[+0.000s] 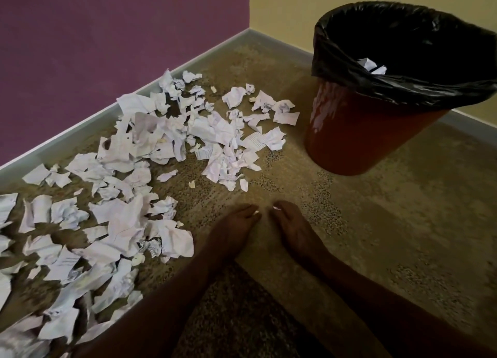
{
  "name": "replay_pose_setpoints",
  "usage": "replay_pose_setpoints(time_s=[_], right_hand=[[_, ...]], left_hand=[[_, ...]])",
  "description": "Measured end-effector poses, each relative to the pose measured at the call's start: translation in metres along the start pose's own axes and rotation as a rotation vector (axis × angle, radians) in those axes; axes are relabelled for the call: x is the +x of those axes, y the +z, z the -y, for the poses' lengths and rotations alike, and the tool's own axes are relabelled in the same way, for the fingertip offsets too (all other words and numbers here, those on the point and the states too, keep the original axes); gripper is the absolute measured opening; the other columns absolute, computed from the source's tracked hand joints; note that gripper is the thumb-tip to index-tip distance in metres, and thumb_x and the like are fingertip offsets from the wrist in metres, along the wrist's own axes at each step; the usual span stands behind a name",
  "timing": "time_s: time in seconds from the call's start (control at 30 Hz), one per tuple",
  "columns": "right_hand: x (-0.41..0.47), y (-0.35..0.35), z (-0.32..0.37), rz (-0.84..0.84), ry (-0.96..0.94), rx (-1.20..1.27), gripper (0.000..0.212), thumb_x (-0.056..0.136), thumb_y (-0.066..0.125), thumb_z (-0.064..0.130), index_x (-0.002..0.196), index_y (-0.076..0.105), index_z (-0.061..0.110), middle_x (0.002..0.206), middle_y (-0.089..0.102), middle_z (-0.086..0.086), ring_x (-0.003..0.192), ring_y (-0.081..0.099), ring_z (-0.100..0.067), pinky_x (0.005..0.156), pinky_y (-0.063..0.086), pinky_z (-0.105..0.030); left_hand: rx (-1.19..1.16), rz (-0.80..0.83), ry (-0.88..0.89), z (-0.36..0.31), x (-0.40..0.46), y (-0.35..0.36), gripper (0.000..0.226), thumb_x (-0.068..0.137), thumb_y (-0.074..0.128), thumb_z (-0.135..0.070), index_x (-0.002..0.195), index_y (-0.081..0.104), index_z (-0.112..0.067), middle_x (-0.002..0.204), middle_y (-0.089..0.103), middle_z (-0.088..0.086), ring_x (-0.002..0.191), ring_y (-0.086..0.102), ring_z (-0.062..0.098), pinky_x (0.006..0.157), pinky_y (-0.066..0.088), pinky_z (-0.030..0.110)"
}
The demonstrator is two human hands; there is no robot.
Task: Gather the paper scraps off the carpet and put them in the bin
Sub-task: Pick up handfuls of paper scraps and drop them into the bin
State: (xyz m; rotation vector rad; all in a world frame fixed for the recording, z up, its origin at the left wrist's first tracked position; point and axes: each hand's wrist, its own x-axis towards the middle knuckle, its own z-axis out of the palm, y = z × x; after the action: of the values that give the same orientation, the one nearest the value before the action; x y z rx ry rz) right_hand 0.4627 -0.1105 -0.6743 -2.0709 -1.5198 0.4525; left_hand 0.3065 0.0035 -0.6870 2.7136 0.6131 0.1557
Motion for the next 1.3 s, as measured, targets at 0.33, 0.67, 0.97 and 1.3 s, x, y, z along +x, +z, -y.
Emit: replay_pose_setpoints(time_s=[0.33,0.67,0.97,1.3], right_hand=[[0.006,0.009,-0.006,-0.067,0.026,-0.043,0.02,0.103,0.037,0.032,0.099,0.055,0.025,0.104,0.049,0.008,0.094,0.049,-0.007,0.074,0.037,-0.02],[0.018,0.042,0.042,-0.23,0.102,0.301,0.017,0.091,0.044,0.006,0.088,0.061,0.011,0.089,0.053,0.001,0.086,0.051,-0.018,0.076,0.04,-0.025],[0.061,0.065,0.117,0.182,-0.128,0.189,0.078,0.074,0.058,0.067,0.13,0.048,0.014,0.13,0.045,-0.018,0.125,0.037,-0.029,0.105,0.037,-0.046],[0.1,0.112,0.168,0.294,-0.502,-0.381,0.128,0.048,0.056,0.093,0.149,0.023,0.023,0.144,0.033,-0.017,0.128,0.031,-0.035,0.103,0.031,-0.052]], left_hand=[[-0.289,-0.368,-0.375,-0.012,-0.017,-0.006,0.027,0.095,0.046,-0.015,0.117,0.062,-0.016,0.12,0.059,0.005,0.108,0.055,0.018,0.087,0.038,0.024],[-0.097,-0.656,-0.721,0.087,-0.092,-0.088,0.055,0.1,0.031,-0.045,0.11,0.06,0.001,0.104,0.063,0.023,0.101,0.055,0.039,0.09,0.039,0.046],[0.346,-0.185,-0.734,0.128,-0.157,-0.092,0.123,0.047,0.042,-0.103,0.13,0.048,-0.012,0.108,0.049,0.015,0.103,0.045,0.032,0.097,0.028,0.048],[0.183,-0.32,-0.937,0.146,-0.194,-0.085,0.132,0.044,0.046,-0.102,0.144,0.032,-0.016,0.128,0.043,0.022,0.123,0.036,0.036,0.107,0.025,0.054]])
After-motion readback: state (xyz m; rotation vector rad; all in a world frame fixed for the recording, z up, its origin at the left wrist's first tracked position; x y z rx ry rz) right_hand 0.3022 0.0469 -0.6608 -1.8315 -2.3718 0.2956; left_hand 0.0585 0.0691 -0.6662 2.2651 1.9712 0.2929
